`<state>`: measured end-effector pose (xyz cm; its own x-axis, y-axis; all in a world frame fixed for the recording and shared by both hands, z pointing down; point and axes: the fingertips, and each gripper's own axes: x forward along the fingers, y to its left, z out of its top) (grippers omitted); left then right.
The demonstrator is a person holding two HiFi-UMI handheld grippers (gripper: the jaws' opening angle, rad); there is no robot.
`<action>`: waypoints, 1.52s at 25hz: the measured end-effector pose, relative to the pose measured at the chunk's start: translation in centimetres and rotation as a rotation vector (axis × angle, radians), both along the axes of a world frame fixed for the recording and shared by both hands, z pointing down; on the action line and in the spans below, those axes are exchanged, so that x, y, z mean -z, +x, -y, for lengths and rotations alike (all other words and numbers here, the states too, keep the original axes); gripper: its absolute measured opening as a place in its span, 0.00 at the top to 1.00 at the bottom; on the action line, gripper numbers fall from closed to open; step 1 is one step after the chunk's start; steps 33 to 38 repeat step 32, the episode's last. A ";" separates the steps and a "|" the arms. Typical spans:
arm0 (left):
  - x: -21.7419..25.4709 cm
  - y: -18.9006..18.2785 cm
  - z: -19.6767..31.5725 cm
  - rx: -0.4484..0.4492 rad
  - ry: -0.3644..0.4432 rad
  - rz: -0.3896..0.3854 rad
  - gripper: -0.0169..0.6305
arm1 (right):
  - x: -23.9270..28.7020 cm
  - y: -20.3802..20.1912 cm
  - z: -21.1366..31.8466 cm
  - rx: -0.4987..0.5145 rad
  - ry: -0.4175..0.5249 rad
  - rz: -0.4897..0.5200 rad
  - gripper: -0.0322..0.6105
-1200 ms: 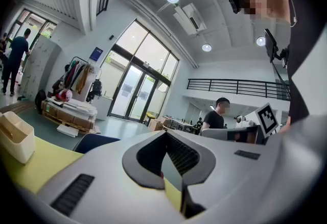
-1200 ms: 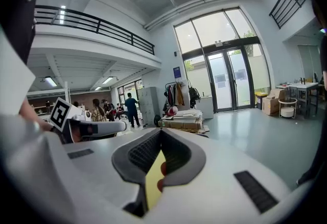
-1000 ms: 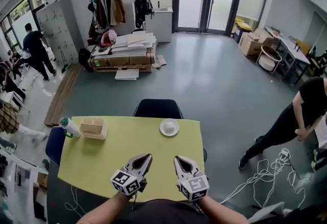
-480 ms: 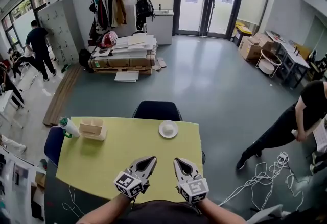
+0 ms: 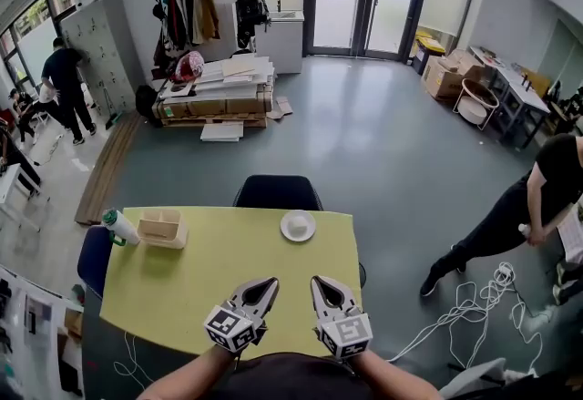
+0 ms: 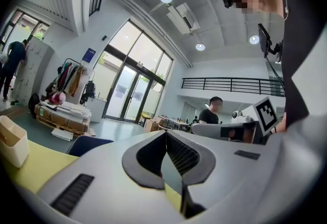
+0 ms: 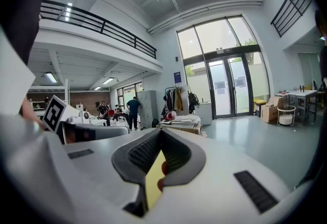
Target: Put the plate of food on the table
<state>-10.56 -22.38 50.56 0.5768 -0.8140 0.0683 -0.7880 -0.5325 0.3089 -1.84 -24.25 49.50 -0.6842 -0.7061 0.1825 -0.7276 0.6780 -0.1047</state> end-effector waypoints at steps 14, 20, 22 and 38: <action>-1.0 0.3 0.4 -0.011 -0.026 0.006 0.96 | -0.8 0.1 0.4 -0.024 -0.020 -0.002 0.93; -1.3 0.9 0.9 -0.013 -0.033 0.005 0.96 | -1.0 0.7 0.7 -0.033 -0.031 -0.003 0.93; -1.3 0.9 1.0 -0.013 -0.033 0.006 0.96 | -1.0 0.6 0.8 -0.035 -0.030 -0.004 0.93; -1.6 0.4 1.2 -0.006 -0.037 0.002 0.96 | -1.3 0.5 0.8 -0.035 -0.033 -0.009 0.93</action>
